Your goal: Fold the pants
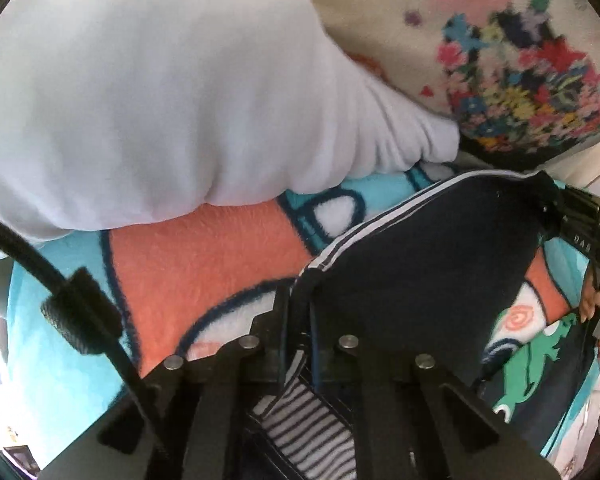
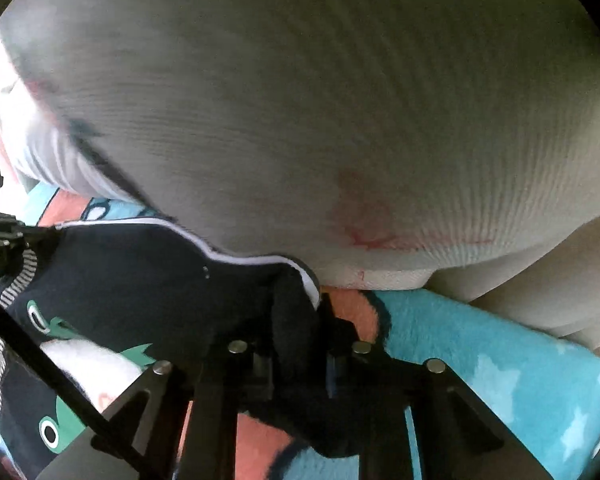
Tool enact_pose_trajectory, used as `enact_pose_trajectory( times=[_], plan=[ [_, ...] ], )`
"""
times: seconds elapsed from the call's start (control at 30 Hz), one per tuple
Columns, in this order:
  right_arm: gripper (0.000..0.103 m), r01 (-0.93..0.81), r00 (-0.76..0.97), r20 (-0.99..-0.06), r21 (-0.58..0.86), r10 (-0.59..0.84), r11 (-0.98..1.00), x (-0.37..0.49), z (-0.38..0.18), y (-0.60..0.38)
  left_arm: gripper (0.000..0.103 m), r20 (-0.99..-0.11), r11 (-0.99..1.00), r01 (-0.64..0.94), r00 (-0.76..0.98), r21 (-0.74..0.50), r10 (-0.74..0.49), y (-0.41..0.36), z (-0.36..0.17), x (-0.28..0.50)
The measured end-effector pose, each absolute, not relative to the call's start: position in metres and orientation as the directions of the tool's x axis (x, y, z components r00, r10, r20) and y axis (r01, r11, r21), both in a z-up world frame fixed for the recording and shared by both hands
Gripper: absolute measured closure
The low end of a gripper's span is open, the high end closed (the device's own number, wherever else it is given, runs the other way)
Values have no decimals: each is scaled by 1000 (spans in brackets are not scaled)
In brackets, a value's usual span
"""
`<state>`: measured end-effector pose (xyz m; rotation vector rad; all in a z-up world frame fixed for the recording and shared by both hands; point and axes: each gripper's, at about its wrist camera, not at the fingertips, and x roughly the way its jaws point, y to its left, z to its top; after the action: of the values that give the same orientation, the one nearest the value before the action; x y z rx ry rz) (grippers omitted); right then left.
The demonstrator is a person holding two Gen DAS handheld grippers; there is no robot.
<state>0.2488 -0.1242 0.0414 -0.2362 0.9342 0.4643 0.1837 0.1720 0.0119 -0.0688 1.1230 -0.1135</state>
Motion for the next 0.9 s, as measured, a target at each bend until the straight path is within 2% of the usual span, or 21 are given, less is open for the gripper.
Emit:
enact_pose_trajectory(
  times=[0.43, 0.9],
  plan=[
    [86, -456, 595, -753, -28, 281, 890, 189, 100, -145, 95, -816, 985, 33, 557, -167, -157, 171, 71, 100],
    [85, -462, 614, -716, 15, 331, 887, 110, 99, -145, 95, -775, 986, 22, 616, -167, -145, 150, 82, 53]
  ],
)
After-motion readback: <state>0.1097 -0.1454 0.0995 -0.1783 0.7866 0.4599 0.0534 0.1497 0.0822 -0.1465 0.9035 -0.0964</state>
